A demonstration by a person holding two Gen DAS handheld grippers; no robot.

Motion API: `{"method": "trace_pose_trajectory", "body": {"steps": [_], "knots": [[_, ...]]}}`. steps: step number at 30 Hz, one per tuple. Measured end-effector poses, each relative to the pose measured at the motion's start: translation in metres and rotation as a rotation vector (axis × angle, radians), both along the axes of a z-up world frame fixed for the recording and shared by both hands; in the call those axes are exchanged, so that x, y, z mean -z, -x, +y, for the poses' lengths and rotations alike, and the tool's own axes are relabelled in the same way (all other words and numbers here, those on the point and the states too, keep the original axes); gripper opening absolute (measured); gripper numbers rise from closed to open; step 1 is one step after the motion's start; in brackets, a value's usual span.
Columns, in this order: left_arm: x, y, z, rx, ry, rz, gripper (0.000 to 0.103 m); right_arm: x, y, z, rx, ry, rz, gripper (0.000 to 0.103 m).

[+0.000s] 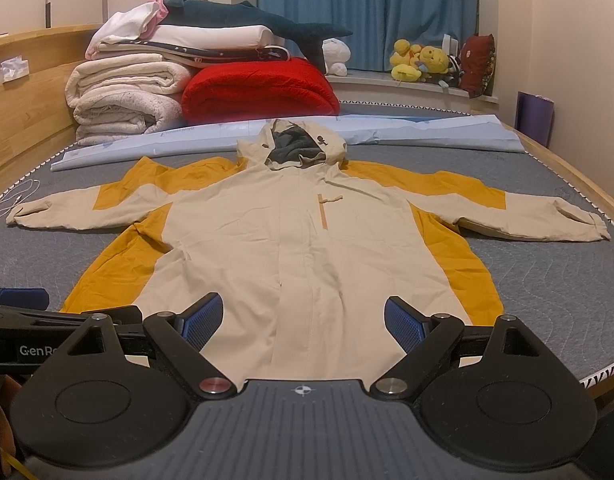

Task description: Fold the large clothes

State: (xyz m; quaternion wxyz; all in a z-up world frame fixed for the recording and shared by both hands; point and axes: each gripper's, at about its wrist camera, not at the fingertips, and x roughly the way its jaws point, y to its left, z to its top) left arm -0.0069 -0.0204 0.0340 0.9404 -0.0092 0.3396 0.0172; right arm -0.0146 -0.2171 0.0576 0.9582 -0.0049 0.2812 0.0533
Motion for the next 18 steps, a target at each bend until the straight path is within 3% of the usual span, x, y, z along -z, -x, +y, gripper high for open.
{"method": "trace_pose_trajectory", "body": {"steps": [14,18], "knots": [[0.0014,0.0015,-0.0043,-0.001,0.004,-0.006,0.103,-0.0007,0.0001,-0.0001,-0.003,0.002,-0.006,0.088],[-0.0021,0.0035,-0.0061,-0.001,0.0,-0.042,0.103,-0.0014,0.0002,0.0005,0.005,0.007,-0.011,0.088]]}}
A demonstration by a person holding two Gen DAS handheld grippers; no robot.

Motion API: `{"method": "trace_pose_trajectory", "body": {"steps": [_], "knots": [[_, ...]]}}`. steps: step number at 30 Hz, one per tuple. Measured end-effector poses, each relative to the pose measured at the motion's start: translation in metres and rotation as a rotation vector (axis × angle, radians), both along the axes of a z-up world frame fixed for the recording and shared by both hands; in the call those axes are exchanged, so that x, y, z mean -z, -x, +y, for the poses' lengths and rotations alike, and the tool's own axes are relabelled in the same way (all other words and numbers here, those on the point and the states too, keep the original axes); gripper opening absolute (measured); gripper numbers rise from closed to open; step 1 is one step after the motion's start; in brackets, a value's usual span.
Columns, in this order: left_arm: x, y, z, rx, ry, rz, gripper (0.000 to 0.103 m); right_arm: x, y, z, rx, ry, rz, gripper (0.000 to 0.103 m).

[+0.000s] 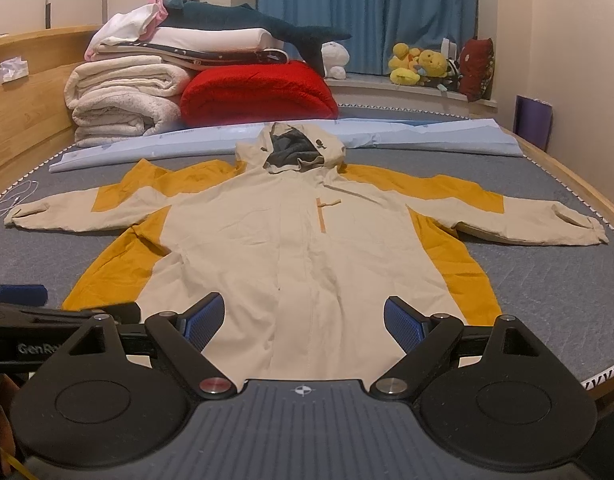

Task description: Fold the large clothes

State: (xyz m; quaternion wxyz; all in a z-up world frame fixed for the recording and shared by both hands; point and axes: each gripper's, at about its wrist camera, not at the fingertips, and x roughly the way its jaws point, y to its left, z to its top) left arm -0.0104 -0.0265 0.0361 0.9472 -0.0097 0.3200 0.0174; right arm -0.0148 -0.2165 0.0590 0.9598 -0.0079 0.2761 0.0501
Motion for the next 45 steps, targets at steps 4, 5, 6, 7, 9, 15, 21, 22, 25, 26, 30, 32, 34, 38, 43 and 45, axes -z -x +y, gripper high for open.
{"method": "trace_pose_trajectory", "body": {"steps": [4,5,6,7,9,15,21,22,25,26,30,32,34,38,43,45], "knots": [[-0.009,0.007,0.0,-0.015,-0.009,-0.1,0.103,-0.002,-0.002,-0.001,0.022,0.001,-0.007,0.088],[-0.01,0.006,-0.001,-0.016,-0.014,-0.11,0.103,-0.003,-0.003,-0.002,0.026,0.001,-0.01,0.088],[-0.012,0.005,-0.002,-0.016,-0.021,-0.121,0.103,-0.004,-0.003,-0.001,0.032,0.005,-0.015,0.088],[-0.014,0.005,-0.001,-0.016,-0.023,-0.133,0.103,-0.004,-0.004,-0.002,0.04,0.011,-0.023,0.088],[-0.02,0.002,0.0,-0.01,-0.031,-0.158,0.103,-0.006,-0.006,-0.004,0.048,0.011,-0.03,0.086],[-0.054,-0.04,0.013,0.075,0.001,-0.172,0.103,-0.022,-0.008,-0.011,0.075,0.065,-0.121,0.086],[-0.089,-0.117,0.031,0.08,-0.001,-0.241,0.103,-0.057,-0.018,-0.029,0.07,0.074,-0.205,0.086],[-0.094,-0.133,0.036,0.085,0.002,-0.244,0.103,-0.068,-0.025,-0.033,0.058,0.069,-0.222,0.086],[-0.104,-0.179,0.047,0.073,-0.02,-0.255,0.103,-0.091,-0.047,-0.032,0.026,0.089,-0.283,0.086],[-0.107,-0.194,0.051,0.068,-0.029,-0.261,0.103,-0.097,-0.055,-0.031,0.017,0.092,-0.296,0.086],[-0.099,-0.244,0.079,0.005,-0.063,-0.28,0.099,-0.123,-0.113,-0.018,-0.029,0.034,-0.331,0.082],[-0.083,-0.258,0.096,-0.013,-0.081,-0.28,0.098,-0.123,-0.136,-0.013,-0.041,0.003,-0.323,0.075],[-0.066,-0.266,0.109,-0.02,-0.083,-0.24,0.082,-0.12,-0.171,-0.004,-0.066,-0.038,-0.3,0.06],[-0.046,-0.287,0.141,-0.061,-0.038,-0.174,0.058,-0.107,-0.226,0.01,-0.103,-0.121,-0.258,0.047],[-0.022,-0.303,0.19,-0.159,0.006,-0.107,0.013,-0.067,-0.266,0.025,-0.125,-0.135,-0.232,0.046],[-0.011,-0.308,0.213,-0.197,0.019,-0.077,0.012,-0.048,-0.278,0.032,-0.14,-0.13,-0.154,0.046]]}}
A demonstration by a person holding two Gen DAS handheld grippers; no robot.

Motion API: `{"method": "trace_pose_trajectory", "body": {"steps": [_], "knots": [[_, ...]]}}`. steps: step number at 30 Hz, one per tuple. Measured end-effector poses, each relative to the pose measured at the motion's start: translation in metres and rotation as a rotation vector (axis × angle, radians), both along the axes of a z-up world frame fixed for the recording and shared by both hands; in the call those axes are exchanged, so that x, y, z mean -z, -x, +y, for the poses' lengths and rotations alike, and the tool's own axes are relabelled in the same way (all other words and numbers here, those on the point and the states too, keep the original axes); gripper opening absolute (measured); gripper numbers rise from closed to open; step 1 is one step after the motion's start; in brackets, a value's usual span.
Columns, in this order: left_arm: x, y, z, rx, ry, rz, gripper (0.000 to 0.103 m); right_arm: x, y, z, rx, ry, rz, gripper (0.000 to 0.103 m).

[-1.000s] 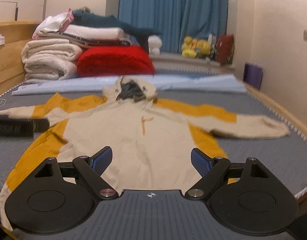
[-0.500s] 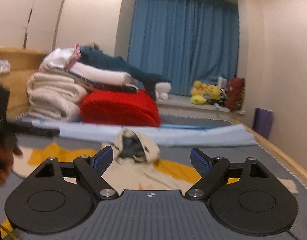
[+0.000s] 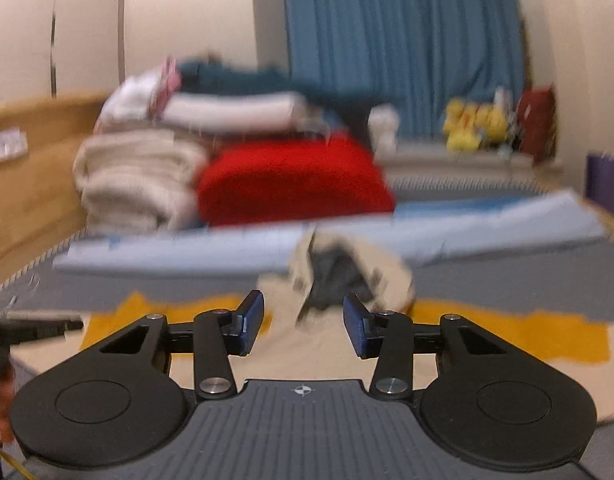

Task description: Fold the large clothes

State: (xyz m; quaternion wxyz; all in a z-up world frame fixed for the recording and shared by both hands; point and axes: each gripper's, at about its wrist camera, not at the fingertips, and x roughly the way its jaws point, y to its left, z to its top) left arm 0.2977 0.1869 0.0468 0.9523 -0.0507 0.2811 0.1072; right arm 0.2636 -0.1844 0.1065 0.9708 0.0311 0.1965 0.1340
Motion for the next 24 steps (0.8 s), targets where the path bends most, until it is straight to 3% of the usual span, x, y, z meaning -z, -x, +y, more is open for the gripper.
{"method": "trace_pose_trajectory", "body": {"steps": [5,6,7,9,11,16,17,19,24], "knots": [[0.029,-0.007,0.065,-0.093,0.009,0.072,0.013,0.007,-0.008,0.013,-0.091,0.022,-0.018,0.045],[0.035,-0.008,0.082,-0.118,0.024,0.088,0.013,0.006,-0.011,0.013,-0.1,0.017,-0.031,0.038],[0.041,-0.008,0.099,-0.148,0.037,0.099,0.013,0.007,-0.014,0.012,-0.108,0.025,-0.017,0.021],[0.05,-0.006,0.129,-0.201,0.065,0.127,0.015,0.007,-0.021,0.011,-0.118,0.022,0.003,0.01],[0.057,0.001,0.17,-0.278,0.121,0.138,0.018,0.006,-0.025,0.01,-0.131,0.028,-0.003,0.006],[0.065,0.019,0.257,-0.508,0.297,0.127,0.045,0.016,-0.03,0.011,-0.158,0.09,0.005,0.008],[0.067,0.025,0.272,-0.549,0.322,0.121,0.046,0.019,-0.033,0.011,-0.162,0.091,0.019,0.01],[0.07,0.036,0.298,-0.626,0.37,0.108,0.047,0.025,-0.037,0.012,-0.168,0.1,0.043,0.031],[0.083,0.044,0.336,-0.732,0.451,0.096,0.047,0.038,-0.042,0.015,-0.166,0.129,0.076,0.035]]}}
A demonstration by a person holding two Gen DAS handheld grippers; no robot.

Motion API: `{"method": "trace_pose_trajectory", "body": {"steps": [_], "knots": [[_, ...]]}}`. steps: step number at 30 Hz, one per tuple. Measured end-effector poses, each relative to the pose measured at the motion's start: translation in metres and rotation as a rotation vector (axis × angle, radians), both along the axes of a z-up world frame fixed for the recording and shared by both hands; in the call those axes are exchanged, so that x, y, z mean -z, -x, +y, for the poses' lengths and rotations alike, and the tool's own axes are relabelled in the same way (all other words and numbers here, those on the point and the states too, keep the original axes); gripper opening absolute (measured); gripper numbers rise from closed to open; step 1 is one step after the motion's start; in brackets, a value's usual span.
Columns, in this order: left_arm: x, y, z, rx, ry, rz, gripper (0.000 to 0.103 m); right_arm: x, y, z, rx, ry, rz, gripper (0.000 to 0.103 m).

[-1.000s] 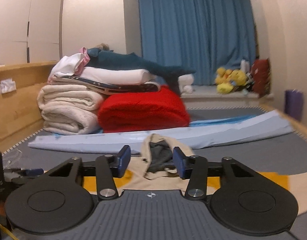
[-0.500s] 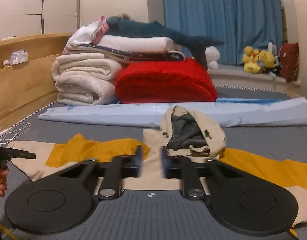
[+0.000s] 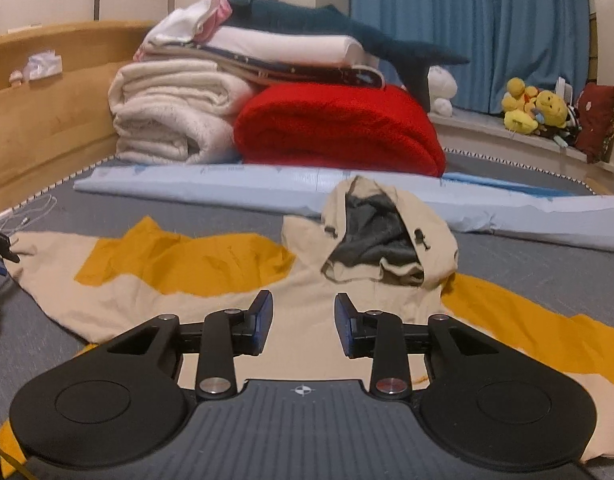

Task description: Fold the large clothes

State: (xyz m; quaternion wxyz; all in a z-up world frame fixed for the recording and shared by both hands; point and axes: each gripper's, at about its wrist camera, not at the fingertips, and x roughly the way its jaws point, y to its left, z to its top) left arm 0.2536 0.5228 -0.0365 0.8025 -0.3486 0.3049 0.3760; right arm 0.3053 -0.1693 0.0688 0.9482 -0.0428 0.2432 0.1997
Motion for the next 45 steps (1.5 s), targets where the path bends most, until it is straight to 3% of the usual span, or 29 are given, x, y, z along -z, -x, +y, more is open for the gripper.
{"method": "trace_pose_trajectory", "body": {"steps": [5,6,7,8,9,10,12,15,19,24,27,28,30,33,36,39,41,45], "knots": [[0.014,0.0,0.02,-0.087,0.037,-0.036,0.046,0.007,-0.002,0.006,-0.005,0.004,0.034,0.034],[0.014,-0.002,0.02,-0.087,0.028,-0.042,0.044,0.008,-0.002,0.006,-0.006,0.0,0.039,0.027],[0.014,-0.002,0.018,-0.084,0.017,-0.043,0.039,0.007,-0.003,0.006,-0.008,-0.004,0.044,0.014],[0.014,-0.002,0.019,-0.079,0.011,-0.05,0.029,0.008,-0.004,0.006,-0.011,-0.014,0.057,0.009],[0.014,-0.002,0.018,-0.069,0.016,-0.068,0.01,0.008,-0.005,0.005,-0.012,-0.024,0.068,0.004],[0.013,-0.005,0.01,-0.064,0.015,-0.077,0.005,0.008,-0.005,0.005,-0.011,-0.03,0.073,0.001],[-0.001,-0.008,-0.009,-0.068,-0.063,-0.062,0.0,0.007,-0.005,0.002,-0.003,-0.028,0.074,0.001],[-0.051,-0.022,-0.061,0.01,-0.24,-0.108,0.0,0.003,-0.004,-0.004,0.012,-0.028,0.08,0.001],[-0.12,-0.048,-0.177,0.291,-0.392,-0.243,0.0,0.002,-0.007,-0.018,0.058,-0.03,0.12,0.001],[-0.16,-0.062,-0.381,0.817,-0.485,-0.369,0.0,0.003,-0.015,-0.046,0.168,-0.067,0.178,0.001],[-0.146,-0.055,-0.486,1.109,-0.394,-0.361,0.005,0.002,-0.023,-0.069,0.255,-0.085,0.202,0.002],[-0.136,-0.052,-0.509,1.194,-0.343,-0.338,0.014,0.001,-0.024,-0.078,0.286,-0.098,0.211,0.002],[-0.121,-0.042,-0.541,1.313,-0.252,-0.241,0.019,0.001,-0.029,-0.09,0.331,-0.125,0.231,0.004],[-0.116,-0.027,-0.533,1.256,-0.206,-0.192,0.028,0.0,-0.034,-0.111,0.387,-0.181,0.257,0.007],[-0.111,-0.024,-0.492,1.056,-0.186,-0.18,0.03,-0.002,-0.037,-0.118,0.399,-0.211,0.259,0.007],[-0.086,-0.032,-0.451,0.918,-0.202,-0.125,0.03,0.001,-0.039,-0.107,0.337,-0.225,0.27,0.007],[-0.068,-0.045,-0.437,0.905,-0.166,-0.031,0.03,0.006,-0.04,-0.092,0.277,-0.221,0.268,0.007],[-0.048,-0.063,-0.436,0.982,-0.089,0.006,0.03,0.027,-0.034,-0.042,0.068,-0.142,0.298,0.009]]}}
